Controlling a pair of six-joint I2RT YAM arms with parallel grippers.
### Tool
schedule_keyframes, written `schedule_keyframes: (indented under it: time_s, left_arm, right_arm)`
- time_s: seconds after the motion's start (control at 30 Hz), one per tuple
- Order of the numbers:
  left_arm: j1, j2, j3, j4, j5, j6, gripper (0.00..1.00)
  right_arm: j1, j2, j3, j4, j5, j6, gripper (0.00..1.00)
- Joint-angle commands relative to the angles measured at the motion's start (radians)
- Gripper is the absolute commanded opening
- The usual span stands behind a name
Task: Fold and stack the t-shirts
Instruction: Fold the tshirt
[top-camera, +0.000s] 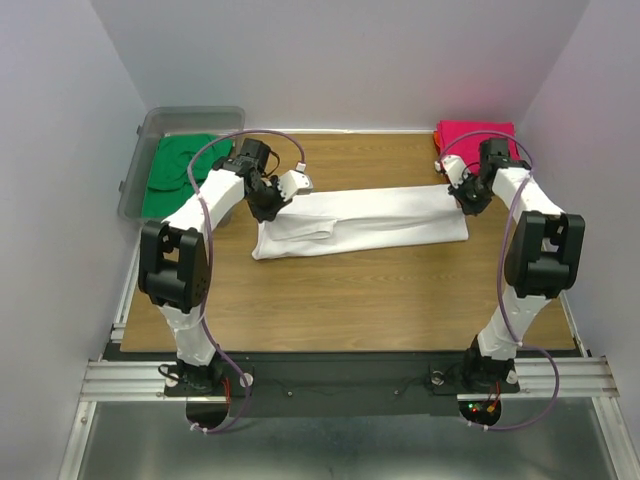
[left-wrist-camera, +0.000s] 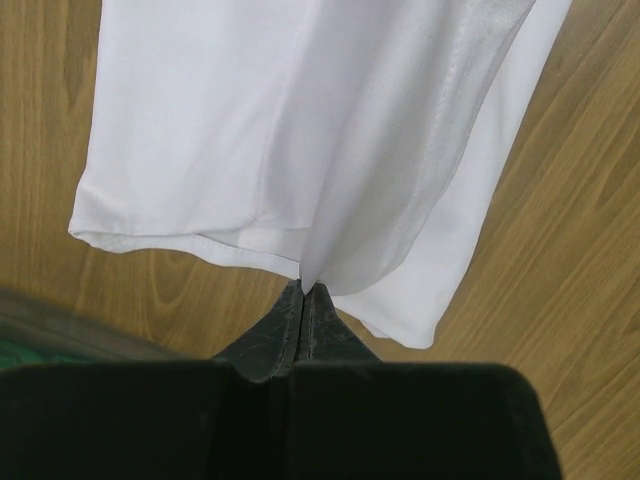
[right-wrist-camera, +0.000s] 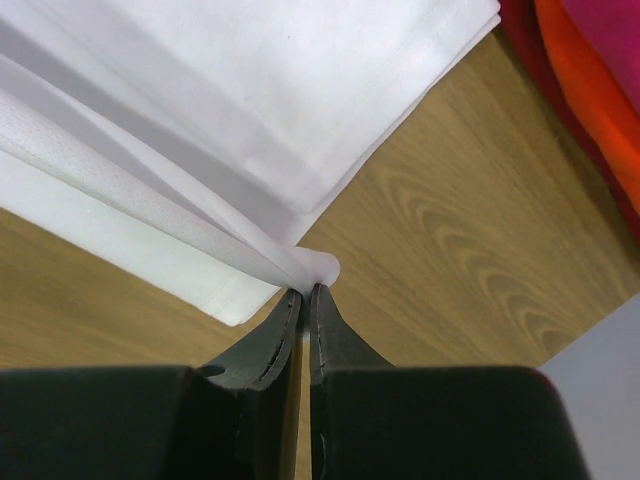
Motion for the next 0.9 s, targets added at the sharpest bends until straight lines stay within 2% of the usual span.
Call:
schedule_keyframes:
  time_s: [0.0, 0.87]
  left_arm:
    - [0.011, 0.019, 0.058, -0.021, 0.016, 0.017, 0.00]
    - [0.039, 0.118, 0.042, 0.029, 0.001, 0.018, 0.00]
  right_arm:
    - [-0.008, 0.040, 0.054, -0.005, -0.010, 0.006, 0.01]
    - [0.020, 0.176, 0.136, -0.004, -0.013, 0.034, 0.01]
